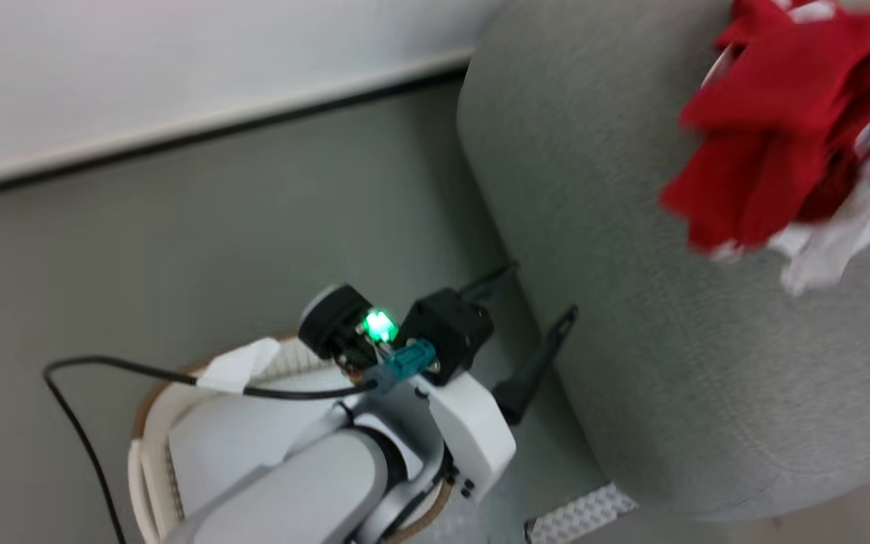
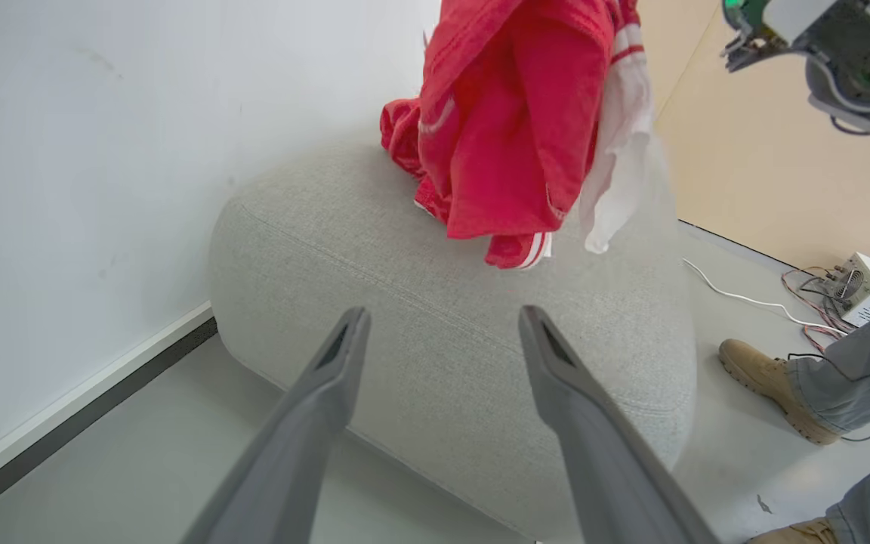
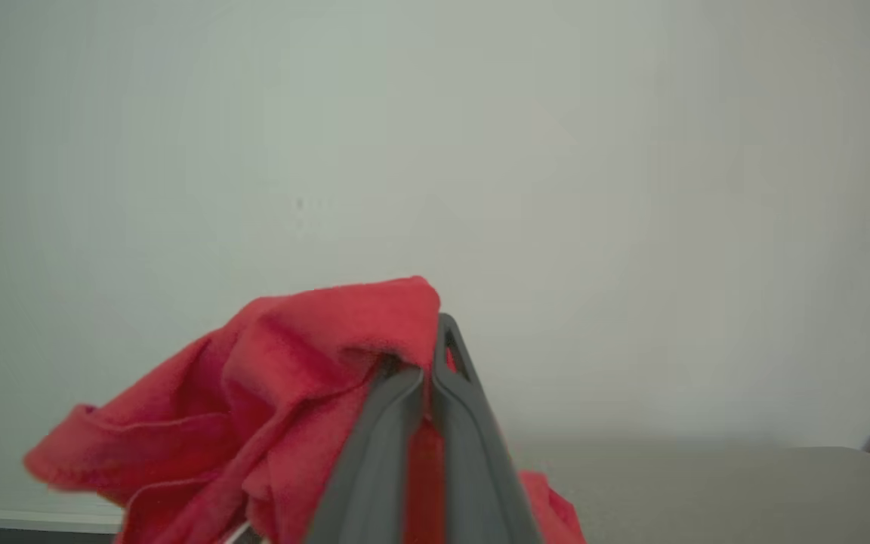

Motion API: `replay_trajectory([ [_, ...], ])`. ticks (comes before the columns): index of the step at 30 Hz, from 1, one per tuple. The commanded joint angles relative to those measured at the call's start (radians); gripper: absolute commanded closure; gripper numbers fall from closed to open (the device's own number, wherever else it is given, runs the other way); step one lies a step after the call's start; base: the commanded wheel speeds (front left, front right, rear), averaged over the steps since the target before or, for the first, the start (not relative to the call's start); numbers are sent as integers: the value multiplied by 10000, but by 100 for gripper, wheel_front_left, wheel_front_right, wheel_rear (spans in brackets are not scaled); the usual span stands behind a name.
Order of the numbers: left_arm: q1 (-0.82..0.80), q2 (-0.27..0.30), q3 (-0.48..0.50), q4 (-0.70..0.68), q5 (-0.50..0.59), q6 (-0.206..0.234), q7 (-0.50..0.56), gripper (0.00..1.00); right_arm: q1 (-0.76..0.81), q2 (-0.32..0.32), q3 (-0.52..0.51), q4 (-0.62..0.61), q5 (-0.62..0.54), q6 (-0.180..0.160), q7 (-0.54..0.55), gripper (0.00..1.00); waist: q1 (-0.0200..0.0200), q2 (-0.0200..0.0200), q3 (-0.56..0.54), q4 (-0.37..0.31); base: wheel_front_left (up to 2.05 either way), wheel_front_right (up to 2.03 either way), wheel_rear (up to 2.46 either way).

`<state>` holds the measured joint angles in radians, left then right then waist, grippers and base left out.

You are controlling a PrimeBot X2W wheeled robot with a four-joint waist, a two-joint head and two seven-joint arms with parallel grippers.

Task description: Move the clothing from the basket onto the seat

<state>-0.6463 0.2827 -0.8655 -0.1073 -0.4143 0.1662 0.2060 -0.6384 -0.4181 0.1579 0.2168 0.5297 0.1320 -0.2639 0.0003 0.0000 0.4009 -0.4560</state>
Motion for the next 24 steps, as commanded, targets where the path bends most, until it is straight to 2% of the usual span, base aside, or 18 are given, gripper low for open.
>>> replay_trajectory([
  [1, -358, 142, 80, 15, 216, -30, 99, 0, -772, -340, -383, 335, -1, -26, 11, 100, -3, 0, 1494, 616, 0, 0, 0],
  [3, -721, 167, 173, 60, 393, 7, 144, 0, -1630, -543, -865, 833, 233, -26, 55, 100, -3, 0, 2018, 843, 0, 0, 0],
  [7, -1367, 77, 373, 130, 699, 99, 109, 0, -3305, -1439, -1860, 1904, 404, -26, 214, 100, -3, 0, 3005, 1371, 0, 0, 0],
  [9, -1595, 35, 441, 161, 800, 162, 68, 0, -4104, -1998, -2416, 2675, 365, -26, 263, 100, -3, 0, 3404, 1636, 0, 0, 0],
  [13, -1737, 29, 521, 154, 815, 252, -7, 0, -5192, -2536, -3326, 4476, -60, -26, 256, 100, -3, 0, 3980, 2095, 0, 0, 0],
  [17, -1609, 123, 491, 105, 899, 305, -139, 0, -5567, -2470, -3787, 6255, -783, -26, 111, 100, -3, 0, 4277, 2410, 0, 0, 0],
  [22, -1586, 77, 471, 8, 903, 359, -293, 0, -5293, -1858, -4374, 7974, -1653, -26, -13, 100, -3, 0, 4297, 2588, 0, 0, 0],
  [23, -1616, 50, 481, -10, 904, 360, -347, 0, -5249, -1742, -4483, 8063, -1839, -26, -9, 91, -3, 0, 4264, 2583, 0, 0, 0],
  [24, -1660, 40, 497, -14, 926, 361, -408, 0, -5195, -1589, -4575, 8091, -2006, -26, -10, 64, -3, 0, 4214, 2562, 0, 0, 0],
])
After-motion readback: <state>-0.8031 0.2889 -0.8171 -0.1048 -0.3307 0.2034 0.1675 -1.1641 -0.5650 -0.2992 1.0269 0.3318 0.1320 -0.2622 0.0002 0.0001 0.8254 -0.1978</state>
